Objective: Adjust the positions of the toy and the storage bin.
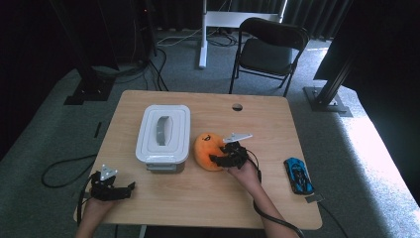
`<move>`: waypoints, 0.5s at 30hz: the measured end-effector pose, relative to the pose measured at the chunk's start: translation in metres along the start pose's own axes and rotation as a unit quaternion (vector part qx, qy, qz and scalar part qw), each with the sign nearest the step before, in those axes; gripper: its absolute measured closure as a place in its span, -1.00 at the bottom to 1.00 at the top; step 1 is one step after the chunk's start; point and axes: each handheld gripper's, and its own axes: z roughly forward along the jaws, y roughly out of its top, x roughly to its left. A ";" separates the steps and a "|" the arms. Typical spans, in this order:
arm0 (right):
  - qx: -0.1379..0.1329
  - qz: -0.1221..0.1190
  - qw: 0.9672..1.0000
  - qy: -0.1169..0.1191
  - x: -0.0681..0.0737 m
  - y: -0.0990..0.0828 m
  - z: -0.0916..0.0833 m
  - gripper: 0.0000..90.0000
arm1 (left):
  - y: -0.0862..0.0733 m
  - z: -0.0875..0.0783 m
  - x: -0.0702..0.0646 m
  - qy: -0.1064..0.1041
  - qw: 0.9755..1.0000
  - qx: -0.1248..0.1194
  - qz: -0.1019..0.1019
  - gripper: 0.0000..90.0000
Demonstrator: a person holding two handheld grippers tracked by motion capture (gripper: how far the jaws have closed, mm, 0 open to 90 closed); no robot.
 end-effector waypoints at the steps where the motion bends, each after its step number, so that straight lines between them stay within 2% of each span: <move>1: 0.001 0.001 1.000 0.001 0.001 0.000 0.000 0.05 | 0.000 0.000 0.000 0.000 1.000 0.000 0.000 -0.93; 6: 0.004 -0.016 1.000 0.000 0.004 -0.001 0.000 0.32 | 0.000 0.000 0.000 0.000 1.000 0.000 0.000 -0.93; 11: 0.008 -0.019 1.000 0.003 0.007 -0.001 -0.002 0.59 | 0.000 0.000 0.000 0.000 1.000 0.000 0.000 -0.93; 15: -0.011 -0.015 1.000 -0.015 0.005 0.001 -0.010 0.72 | 0.000 0.000 0.000 0.000 1.000 0.000 0.000 -0.93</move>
